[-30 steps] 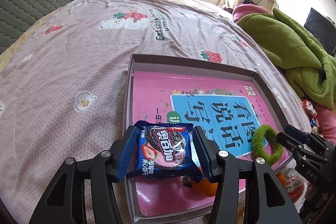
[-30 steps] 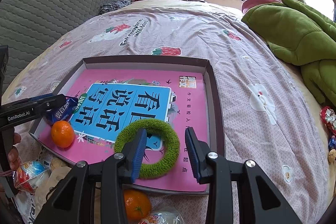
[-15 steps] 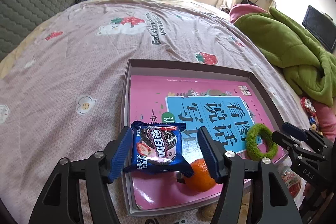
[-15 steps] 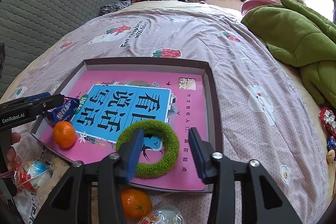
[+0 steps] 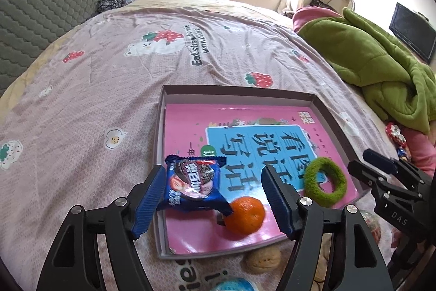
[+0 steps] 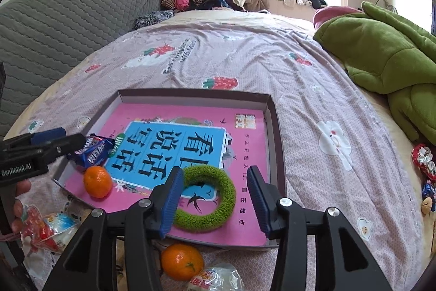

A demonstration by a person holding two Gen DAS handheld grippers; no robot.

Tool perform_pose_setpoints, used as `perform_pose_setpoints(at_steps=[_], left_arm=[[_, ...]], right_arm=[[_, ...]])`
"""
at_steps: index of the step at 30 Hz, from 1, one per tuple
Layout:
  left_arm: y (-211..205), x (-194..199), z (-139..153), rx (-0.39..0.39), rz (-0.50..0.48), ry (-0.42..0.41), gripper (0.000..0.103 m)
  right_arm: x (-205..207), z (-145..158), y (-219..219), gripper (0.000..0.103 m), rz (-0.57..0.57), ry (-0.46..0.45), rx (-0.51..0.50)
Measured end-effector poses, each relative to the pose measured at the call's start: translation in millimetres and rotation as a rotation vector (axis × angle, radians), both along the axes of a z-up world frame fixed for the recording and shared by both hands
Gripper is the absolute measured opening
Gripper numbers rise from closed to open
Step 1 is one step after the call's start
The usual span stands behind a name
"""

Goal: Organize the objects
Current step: 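Withdraw both tools from the tray back toward the items on the bed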

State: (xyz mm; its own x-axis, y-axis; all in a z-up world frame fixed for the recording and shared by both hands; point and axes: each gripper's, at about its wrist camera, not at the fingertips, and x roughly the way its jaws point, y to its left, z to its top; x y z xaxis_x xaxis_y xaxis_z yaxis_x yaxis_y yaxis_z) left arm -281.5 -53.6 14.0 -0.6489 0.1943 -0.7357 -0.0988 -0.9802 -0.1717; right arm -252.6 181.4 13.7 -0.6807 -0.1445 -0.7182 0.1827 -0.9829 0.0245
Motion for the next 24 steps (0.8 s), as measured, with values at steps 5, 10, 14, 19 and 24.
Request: perform_pose_setpoints(at_steps=[5, 10, 14, 19, 24], left_arm=[[8.2, 13.0, 9.7, -0.009, -0.014, 0.016, 0.074], [13.0, 25.6, 16.8, -0.01, -0.022, 0.026, 0.074], [15.3, 36.3, 23.7, -0.009, -0.023, 0.038, 0.074], [19.1, 48.5, 30.1, -0.003, -0.034, 0.05, 0.074], [26.2, 61.1, 32.7, -0.016, -0.048, 0.056, 0.074]], right_arm=[[5.9, 12.4, -0.6, 0.049, 0.008, 0.028, -0.009], [13.0, 22.0, -0.2, 0.049, 0.01, 0.048, -0.018], [19.6, 28.3, 0.8, 0.049, 0.013, 0.06, -0.026], [27.3, 35.7, 1.7, 0.049, 0.018, 0.075, -0.034], [35.0, 40.8, 0.3, 0.049, 0.029, 0.084, -0.038]])
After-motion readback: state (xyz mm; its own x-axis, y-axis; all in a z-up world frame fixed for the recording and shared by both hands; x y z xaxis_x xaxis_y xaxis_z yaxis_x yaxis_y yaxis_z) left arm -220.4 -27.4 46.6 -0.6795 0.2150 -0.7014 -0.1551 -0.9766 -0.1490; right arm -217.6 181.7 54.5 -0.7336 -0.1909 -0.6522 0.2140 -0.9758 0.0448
